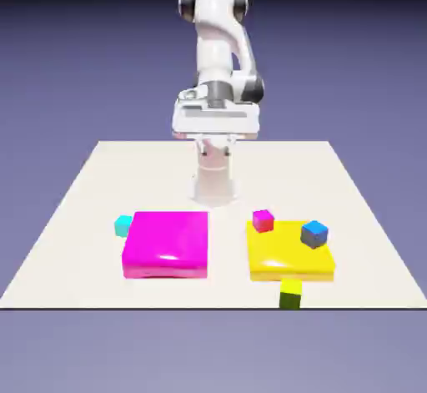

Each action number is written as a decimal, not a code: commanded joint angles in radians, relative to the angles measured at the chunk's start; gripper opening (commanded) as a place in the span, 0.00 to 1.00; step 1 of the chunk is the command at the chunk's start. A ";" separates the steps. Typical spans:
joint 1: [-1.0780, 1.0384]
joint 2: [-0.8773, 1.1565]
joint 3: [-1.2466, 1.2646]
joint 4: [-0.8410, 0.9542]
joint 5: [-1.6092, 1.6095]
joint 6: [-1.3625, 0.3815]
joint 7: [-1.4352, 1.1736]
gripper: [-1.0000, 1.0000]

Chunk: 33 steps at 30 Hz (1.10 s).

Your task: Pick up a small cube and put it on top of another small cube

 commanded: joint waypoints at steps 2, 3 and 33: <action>0.042 0.073 -0.016 0.049 0.002 -0.038 -0.067 0.50; 0.063 0.109 -0.024 0.074 0.004 -0.057 -0.101 0.50; 0.538 1.124 -0.189 0.685 0.063 -0.388 -0.926 0.50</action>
